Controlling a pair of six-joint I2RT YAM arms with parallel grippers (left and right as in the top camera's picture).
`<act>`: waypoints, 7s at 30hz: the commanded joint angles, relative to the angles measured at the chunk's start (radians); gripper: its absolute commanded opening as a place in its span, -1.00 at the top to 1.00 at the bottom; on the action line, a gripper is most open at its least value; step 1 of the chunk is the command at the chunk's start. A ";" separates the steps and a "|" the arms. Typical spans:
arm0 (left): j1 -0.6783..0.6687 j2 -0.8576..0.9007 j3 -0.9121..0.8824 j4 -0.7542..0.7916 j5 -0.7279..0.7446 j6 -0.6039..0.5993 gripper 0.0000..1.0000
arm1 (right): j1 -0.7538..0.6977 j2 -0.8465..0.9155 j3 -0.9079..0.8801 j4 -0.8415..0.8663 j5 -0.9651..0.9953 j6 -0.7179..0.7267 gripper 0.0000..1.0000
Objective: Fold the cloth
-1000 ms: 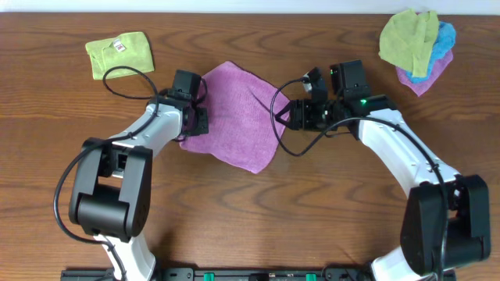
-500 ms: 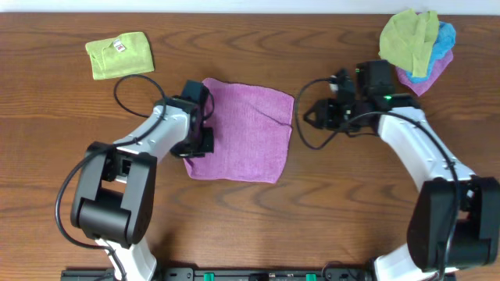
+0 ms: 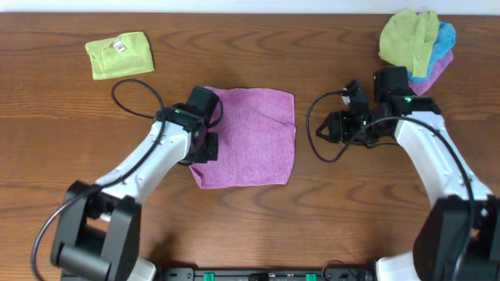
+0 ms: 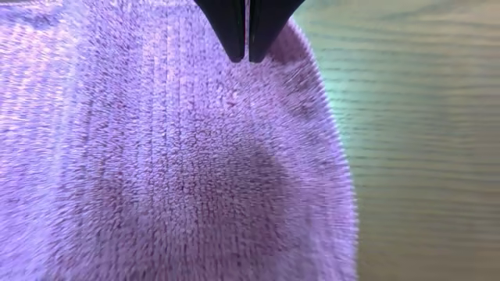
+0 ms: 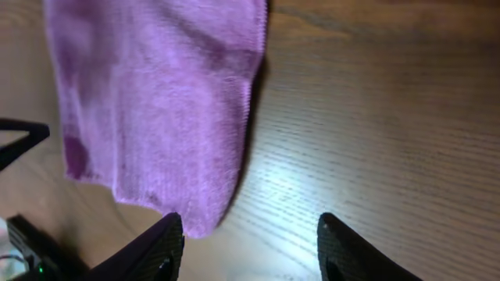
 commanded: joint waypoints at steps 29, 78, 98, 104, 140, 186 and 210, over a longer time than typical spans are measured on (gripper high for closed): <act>0.005 -0.553 -0.514 0.212 0.052 -0.367 -0.03 | 0.068 -0.432 -0.355 0.027 -0.047 0.024 -0.33; 0.006 -0.288 -0.319 0.342 0.108 -0.276 0.88 | 0.111 -0.322 -0.505 0.161 -0.264 0.091 -0.53; 0.008 -0.288 -0.180 0.338 0.100 -0.257 0.88 | 0.112 -0.042 -0.646 0.627 -0.435 0.278 -0.58; 0.008 -0.288 -0.143 0.338 0.094 -0.257 0.88 | 0.129 -0.005 -0.647 0.709 -0.504 0.335 -0.59; 0.008 -0.288 -0.124 0.338 0.075 -0.257 0.88 | 0.484 -0.005 -0.646 0.938 -0.136 0.611 -0.69; 0.008 -0.288 -0.124 0.307 0.051 -0.212 0.88 | 0.286 -0.008 -0.645 0.915 0.124 0.791 -0.55; 0.008 -0.288 -0.124 0.320 0.051 -0.208 0.88 | 0.294 -0.008 -0.645 0.840 0.015 0.896 -0.10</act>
